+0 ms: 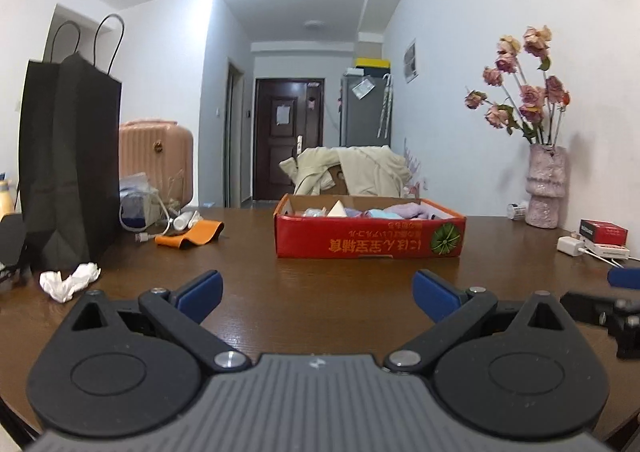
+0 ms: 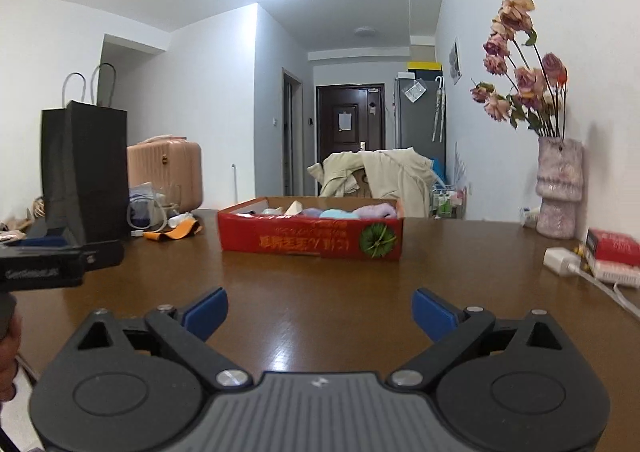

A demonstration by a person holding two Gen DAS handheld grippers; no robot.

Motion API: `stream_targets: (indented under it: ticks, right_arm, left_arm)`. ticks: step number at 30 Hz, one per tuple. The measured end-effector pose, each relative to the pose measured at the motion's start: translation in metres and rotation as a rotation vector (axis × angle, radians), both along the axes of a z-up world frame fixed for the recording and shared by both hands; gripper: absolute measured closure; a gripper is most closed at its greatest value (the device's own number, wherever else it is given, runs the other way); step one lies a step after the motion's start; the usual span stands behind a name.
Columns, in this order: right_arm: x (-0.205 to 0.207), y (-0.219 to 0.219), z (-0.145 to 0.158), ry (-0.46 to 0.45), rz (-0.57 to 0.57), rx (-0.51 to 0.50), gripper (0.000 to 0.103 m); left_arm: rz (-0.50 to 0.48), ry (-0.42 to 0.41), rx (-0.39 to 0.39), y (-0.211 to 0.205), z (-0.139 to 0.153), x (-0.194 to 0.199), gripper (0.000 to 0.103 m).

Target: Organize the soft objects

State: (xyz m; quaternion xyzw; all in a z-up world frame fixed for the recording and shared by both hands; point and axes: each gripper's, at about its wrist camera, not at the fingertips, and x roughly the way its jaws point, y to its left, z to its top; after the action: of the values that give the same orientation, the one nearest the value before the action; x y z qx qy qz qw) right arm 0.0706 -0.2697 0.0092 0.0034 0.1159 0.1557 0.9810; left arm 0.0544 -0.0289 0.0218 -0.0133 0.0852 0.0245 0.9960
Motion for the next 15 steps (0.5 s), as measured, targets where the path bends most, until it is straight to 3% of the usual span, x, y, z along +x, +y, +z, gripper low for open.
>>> stream_targets:
  ticks: [7,15]
  right_arm:
    - [-0.007,0.002,0.003,-0.052,-0.002,0.034,0.001]
    - [-0.002,0.011,0.004,-0.042,0.014,0.025,0.0]
  left_arm:
    - [-0.004,-0.021,-0.015,0.002,0.002,-0.003,0.0]
    - [0.002,-0.028,-0.02,0.005,0.002,-0.004,0.0]
